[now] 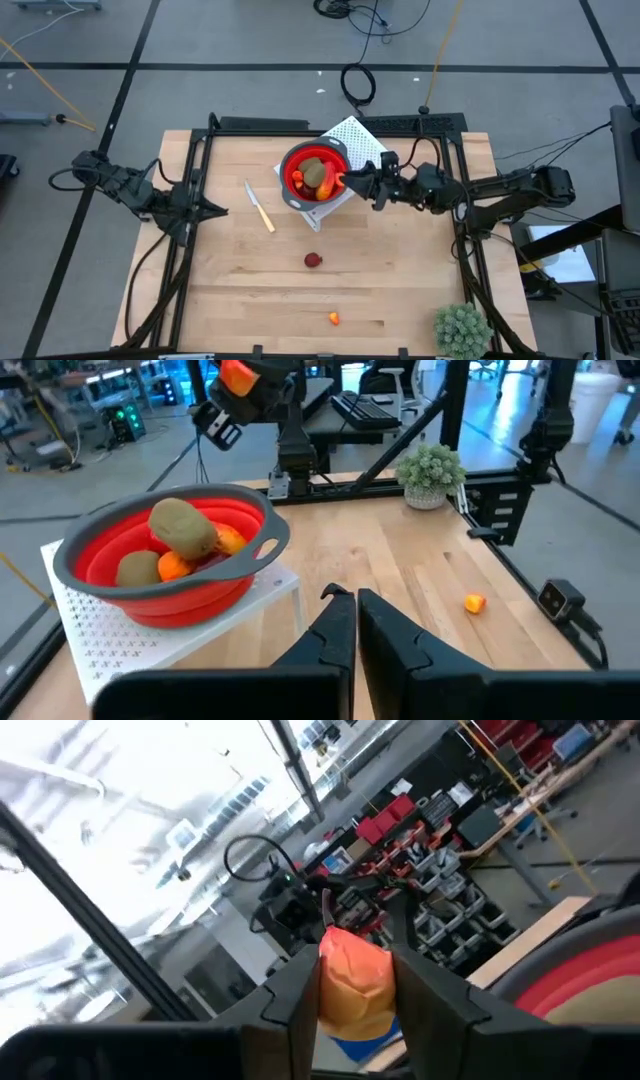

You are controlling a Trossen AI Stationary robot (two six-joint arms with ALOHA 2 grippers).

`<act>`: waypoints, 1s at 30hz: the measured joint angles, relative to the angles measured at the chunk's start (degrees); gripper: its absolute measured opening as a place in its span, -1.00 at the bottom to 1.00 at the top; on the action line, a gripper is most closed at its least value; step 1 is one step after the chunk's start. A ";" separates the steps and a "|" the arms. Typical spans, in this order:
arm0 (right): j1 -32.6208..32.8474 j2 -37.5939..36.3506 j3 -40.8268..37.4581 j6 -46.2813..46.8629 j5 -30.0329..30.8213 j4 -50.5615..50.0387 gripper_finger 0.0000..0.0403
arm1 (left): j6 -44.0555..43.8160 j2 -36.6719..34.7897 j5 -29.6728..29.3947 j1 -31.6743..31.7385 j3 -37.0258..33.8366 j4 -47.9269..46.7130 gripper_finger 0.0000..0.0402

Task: Pick & Place Fruit
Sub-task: Put the peach into the red strainer bowl on the shelf

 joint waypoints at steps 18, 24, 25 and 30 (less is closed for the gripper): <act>-3.78 0.02 15.12 -23.71 0.16 -31.44 -0.46 | 1.79 -3.80 -8.07 0.02 -0.39 -1.10 -0.96; -5.18 0.02 18.03 -27.60 0.17 -37.61 -0.46 | 5.05 -7.24 -3.35 0.03 -7.82 9.98 -0.99; -5.26 0.02 18.03 -27.90 0.17 -37.82 -0.46 | 4.90 -7.67 -3.05 0.07 -9.24 11.48 -0.99; -5.88 0.02 18.03 -28.32 0.16 -41.17 -0.46 | 4.45 -8.97 -2.90 1.65 -14.14 17.62 -0.96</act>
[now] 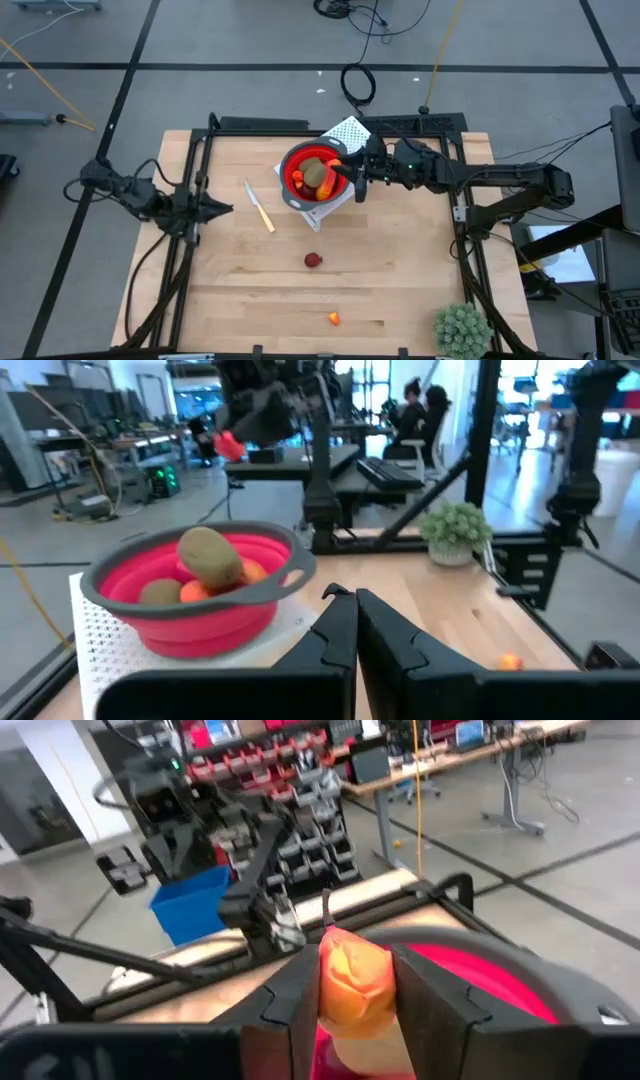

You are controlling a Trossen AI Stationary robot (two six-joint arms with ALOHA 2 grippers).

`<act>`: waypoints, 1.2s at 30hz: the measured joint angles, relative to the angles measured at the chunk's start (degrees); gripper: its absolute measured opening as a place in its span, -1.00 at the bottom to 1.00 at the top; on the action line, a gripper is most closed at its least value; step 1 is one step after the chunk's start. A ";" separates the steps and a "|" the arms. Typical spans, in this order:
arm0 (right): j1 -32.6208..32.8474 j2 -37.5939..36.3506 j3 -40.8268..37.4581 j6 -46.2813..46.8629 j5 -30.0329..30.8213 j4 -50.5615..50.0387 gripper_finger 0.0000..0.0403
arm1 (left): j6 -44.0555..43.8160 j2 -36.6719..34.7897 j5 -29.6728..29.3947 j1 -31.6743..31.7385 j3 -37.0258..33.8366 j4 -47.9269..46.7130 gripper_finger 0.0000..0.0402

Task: Pick & Place Fruit
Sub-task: Put the peach into the red strainer bowl on the shelf

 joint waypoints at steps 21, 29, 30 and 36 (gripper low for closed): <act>-1.95 5.49 -0.01 -2.86 0.02 -3.89 -0.46 | -0.28 -1.46 15.99 24.43 -3.15 0.79 -0.98; -1.86 5.49 0.00 -2.97 -0.12 -7.22 -0.46 | -2.15 -2.05 20.23 28.36 -3.15 -0.86 -0.98; -1.80 5.49 0.00 -2.97 -0.15 -8.00 -0.46 | -2.17 -2.07 20.34 28.59 -3.15 -0.82 -0.99; -1.13 5.51 0.00 -2.97 -0.15 -9.50 -0.46 | -2.21 -2.07 20.40 29.53 -3.15 -0.87 -0.93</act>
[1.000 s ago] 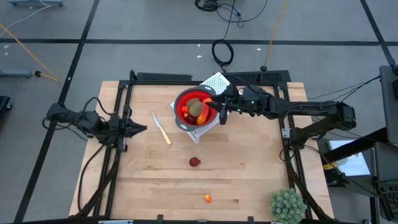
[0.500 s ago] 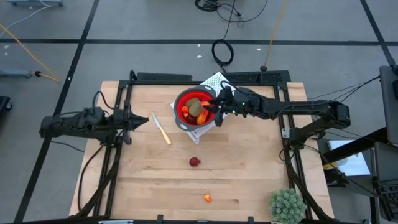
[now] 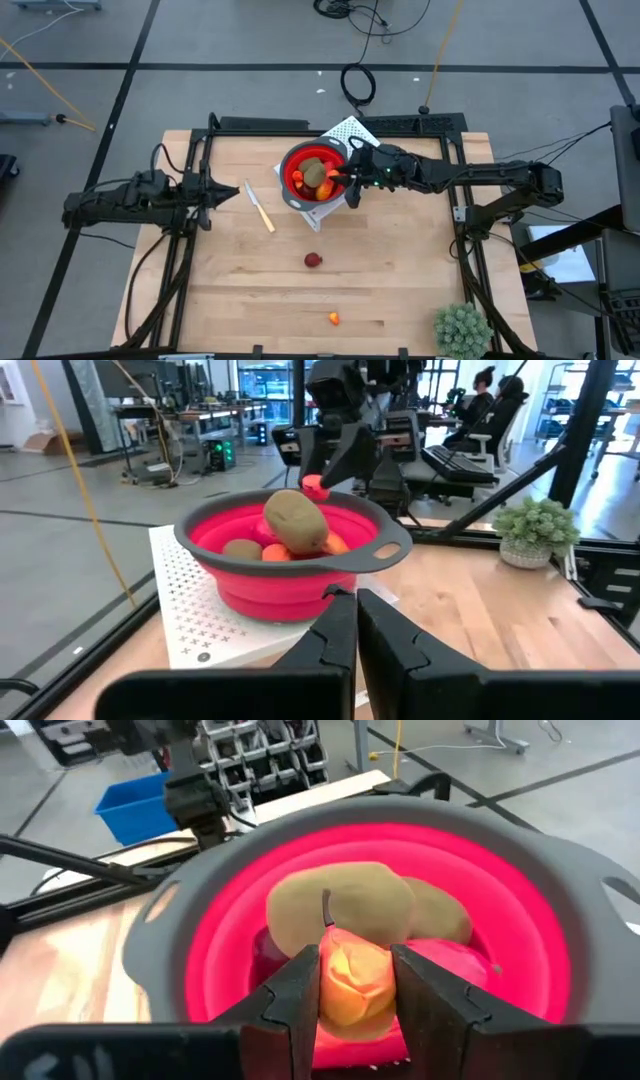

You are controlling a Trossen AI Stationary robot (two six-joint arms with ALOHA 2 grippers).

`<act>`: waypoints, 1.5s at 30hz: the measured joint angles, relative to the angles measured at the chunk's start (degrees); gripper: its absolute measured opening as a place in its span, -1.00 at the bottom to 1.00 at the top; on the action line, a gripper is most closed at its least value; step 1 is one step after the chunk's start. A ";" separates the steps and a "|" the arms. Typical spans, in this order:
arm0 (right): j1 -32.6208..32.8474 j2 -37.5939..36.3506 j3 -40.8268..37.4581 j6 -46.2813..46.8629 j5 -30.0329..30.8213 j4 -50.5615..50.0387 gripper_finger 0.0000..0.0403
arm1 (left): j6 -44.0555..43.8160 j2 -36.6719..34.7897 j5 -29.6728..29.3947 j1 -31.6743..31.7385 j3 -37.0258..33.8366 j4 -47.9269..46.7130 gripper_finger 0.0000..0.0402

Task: Pick & Place Fruit
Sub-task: Put the peach into the red strainer bowl on the shelf

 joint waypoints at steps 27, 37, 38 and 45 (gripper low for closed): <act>4.82 -1.62 -0.04 -2.56 -7.01 12.35 -0.61 | 1.33 0.00 -0.07 3.40 0.00 -3.25 -0.89; 14.01 -1.49 -0.04 -4.48 -5.95 11.78 -0.94 | 4.62 0.01 -0.16 3.40 0.00 -3.25 -0.89; 15.13 -1.23 -0.04 -4.50 -4.62 11.92 -0.95 | 4.87 0.00 -0.17 3.40 0.00 -3.26 -0.89; 22.06 0.13 -0.07 -4.19 2.53 11.80 -0.99 | 5.55 0.02 -0.15 3.40 0.00 -3.17 -0.89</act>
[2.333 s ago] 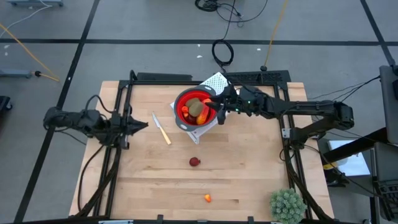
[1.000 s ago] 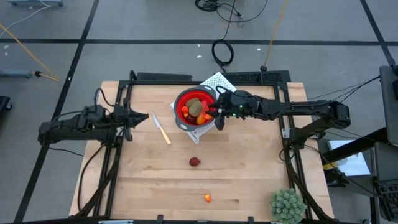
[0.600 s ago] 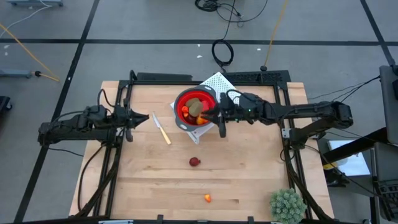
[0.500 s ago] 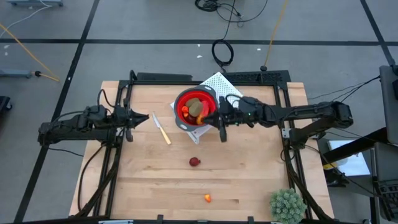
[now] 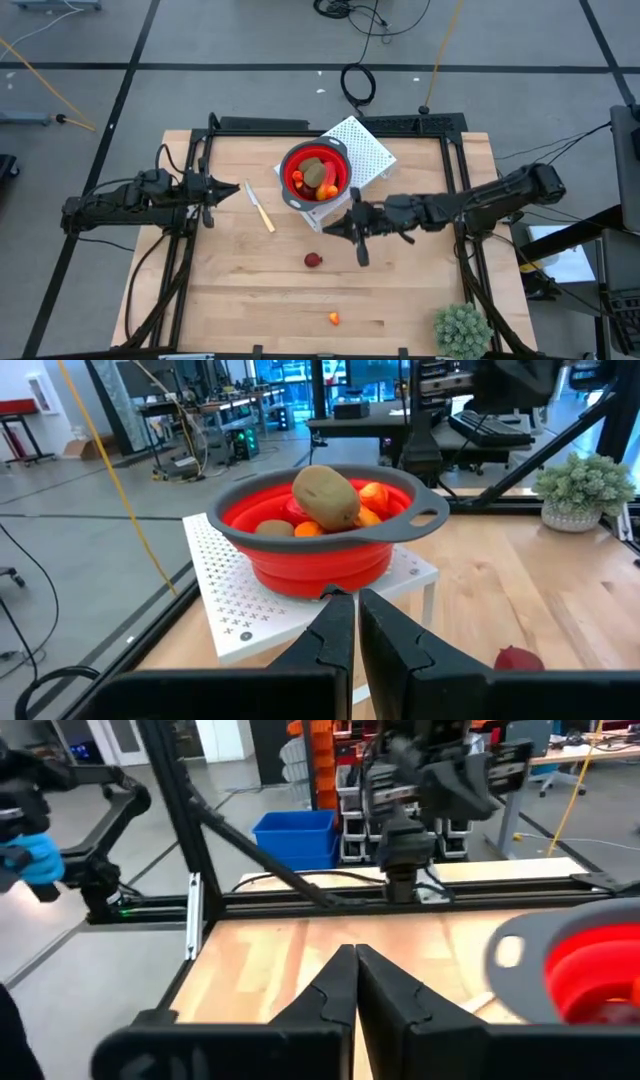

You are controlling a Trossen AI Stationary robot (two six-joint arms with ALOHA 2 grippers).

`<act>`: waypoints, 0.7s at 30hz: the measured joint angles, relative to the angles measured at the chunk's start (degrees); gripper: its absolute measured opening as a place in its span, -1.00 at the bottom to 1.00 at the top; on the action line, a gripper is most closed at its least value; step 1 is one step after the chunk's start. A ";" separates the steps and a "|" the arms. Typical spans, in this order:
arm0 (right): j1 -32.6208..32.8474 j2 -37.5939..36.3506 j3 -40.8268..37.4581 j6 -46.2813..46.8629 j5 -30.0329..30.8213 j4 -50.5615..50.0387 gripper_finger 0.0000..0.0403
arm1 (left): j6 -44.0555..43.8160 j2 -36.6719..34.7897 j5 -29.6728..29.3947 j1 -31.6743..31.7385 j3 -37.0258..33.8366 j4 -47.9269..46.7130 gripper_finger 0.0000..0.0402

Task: Pick & Place Fruit
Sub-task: Put the peach into the red strainer bowl on the shelf

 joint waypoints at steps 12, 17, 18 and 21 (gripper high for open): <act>6.63 4.63 0.00 0.15 0.61 -0.09 -1.00 | -2.50 0.00 0.10 0.00 0.02 0.49 -0.89; 7.19 6.88 0.00 0.17 -5.46 -0.87 -1.00 | -3.10 0.00 0.11 0.00 0.02 0.50 -0.89; 7.22 7.27 0.00 0.21 -7.21 -1.28 -1.00 | -3.10 0.00 0.11 0.00 0.02 0.48 -0.89; 7.25 8.19 0.00 0.20 -11.08 -2.79 -1.00 | -3.09 0.00 0.11 -0.01 0.02 0.47 -0.89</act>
